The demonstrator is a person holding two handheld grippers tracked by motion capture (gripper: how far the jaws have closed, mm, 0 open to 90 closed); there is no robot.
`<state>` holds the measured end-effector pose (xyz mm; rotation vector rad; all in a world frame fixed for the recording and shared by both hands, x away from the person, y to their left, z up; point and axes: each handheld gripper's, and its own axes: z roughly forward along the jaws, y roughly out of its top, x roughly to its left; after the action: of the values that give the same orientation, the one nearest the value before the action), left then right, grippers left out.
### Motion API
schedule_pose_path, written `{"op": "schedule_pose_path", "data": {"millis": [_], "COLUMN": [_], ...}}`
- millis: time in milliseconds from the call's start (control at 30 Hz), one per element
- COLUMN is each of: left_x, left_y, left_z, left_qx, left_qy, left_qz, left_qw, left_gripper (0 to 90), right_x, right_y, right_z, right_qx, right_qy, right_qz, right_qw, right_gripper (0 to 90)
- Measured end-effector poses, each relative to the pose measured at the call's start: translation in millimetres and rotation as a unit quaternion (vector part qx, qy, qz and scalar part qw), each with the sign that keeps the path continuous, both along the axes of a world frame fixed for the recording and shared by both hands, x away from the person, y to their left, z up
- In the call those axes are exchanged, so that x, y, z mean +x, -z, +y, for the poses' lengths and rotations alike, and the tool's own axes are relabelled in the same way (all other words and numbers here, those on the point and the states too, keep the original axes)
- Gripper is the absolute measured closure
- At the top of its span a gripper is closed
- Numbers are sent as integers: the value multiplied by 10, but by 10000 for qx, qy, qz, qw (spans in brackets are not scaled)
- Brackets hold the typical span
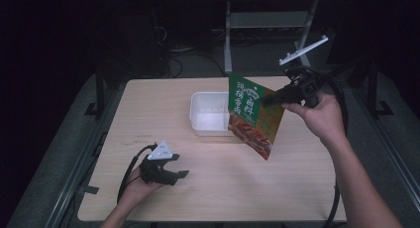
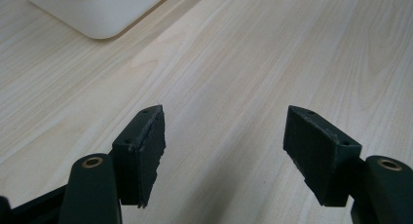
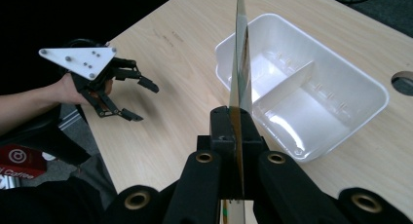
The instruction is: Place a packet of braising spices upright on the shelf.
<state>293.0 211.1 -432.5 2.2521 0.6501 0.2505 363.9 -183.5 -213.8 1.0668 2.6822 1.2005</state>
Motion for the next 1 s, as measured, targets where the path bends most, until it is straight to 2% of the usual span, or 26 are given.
{"op": "schedule_pose_path", "data": {"millis": [467,1000], "left_x": [11,16], "left_y": [-2,1], "left_z": [29,40], "left_qx": [-29,-50], "left_qy": [-28,-48], "left_qz": [2,9], "left_qw": [10000,10000], "left_gripper": [309,303], "right_x": [256,477], "right_y": [-109,-88], "right_z": [99,131], "right_qx": [-152,-361], "right_qy": [203,449], "right_qz": [-58,-59], "right_qw": [9997,9983], "right_gripper": [900,900]}}
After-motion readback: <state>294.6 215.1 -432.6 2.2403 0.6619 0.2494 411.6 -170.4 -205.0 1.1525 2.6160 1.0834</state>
